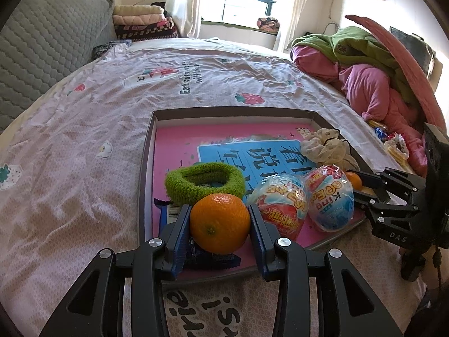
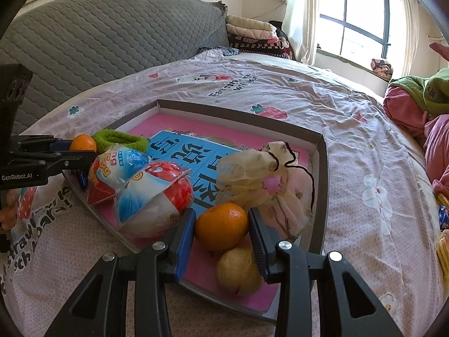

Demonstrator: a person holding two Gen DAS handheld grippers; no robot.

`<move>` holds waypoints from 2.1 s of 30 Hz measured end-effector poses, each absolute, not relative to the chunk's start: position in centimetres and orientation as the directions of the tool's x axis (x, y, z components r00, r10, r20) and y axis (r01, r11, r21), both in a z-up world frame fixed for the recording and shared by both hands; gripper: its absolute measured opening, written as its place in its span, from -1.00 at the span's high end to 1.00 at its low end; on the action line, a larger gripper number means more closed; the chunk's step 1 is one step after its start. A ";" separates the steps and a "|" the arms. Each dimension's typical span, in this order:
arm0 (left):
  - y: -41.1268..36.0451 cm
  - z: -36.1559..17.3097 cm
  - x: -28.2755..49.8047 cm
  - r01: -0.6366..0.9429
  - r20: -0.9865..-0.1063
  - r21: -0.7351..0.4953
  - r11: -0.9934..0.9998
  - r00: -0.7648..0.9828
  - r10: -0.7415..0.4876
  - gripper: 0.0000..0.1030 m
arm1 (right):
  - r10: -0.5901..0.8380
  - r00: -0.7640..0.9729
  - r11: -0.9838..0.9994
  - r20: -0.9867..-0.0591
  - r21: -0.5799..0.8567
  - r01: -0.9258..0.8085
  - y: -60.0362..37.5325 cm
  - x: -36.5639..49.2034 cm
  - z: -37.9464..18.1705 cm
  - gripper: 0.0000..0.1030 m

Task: Organize objects
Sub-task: 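Lower the mandarin into the tray with the left tool while the right tool lowers its mandarin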

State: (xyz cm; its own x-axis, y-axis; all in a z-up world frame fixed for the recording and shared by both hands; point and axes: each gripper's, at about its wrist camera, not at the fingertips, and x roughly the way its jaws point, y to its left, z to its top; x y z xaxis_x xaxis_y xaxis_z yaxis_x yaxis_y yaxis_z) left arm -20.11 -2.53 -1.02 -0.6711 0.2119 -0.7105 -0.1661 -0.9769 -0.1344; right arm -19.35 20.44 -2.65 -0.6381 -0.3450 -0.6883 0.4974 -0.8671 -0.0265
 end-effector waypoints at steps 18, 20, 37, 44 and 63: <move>-2.6 -1.0 -20.0 -0.161 -0.712 -0.135 -0.978 -0.671 0.209 0.21 | -0.334 -0.643 -0.874 -0.689 -0.029 0.485 20.6 -19.1 -2.5 0.24; -2.7 -0.9 -20.0 -0.160 -0.712 -0.136 -0.978 -0.670 0.209 0.21 | -0.334 -0.643 -0.875 -0.689 -0.027 0.484 20.6 -19.1 -2.5 0.24; -2.9 -0.8 -19.8 -0.159 -0.714 -0.148 -0.976 -0.666 0.217 0.21 | -0.329 -0.647 -0.874 -0.688 -0.038 0.485 20.6 -18.6 -2.4 0.06; -2.9 -0.7 -19.8 -0.161 -0.712 -0.147 -0.976 -0.667 0.218 0.21 | -0.325 -0.654 -0.876 -0.683 -0.043 0.481 20.9 -18.1 -2.0 0.05; -3.4 -0.3 -20.0 -0.150 -0.684 -0.153 -0.977 -0.697 0.214 -0.02 | -0.339 -0.664 -0.887 -0.667 -0.010 0.462 21.8 -17.7 -1.2 0.05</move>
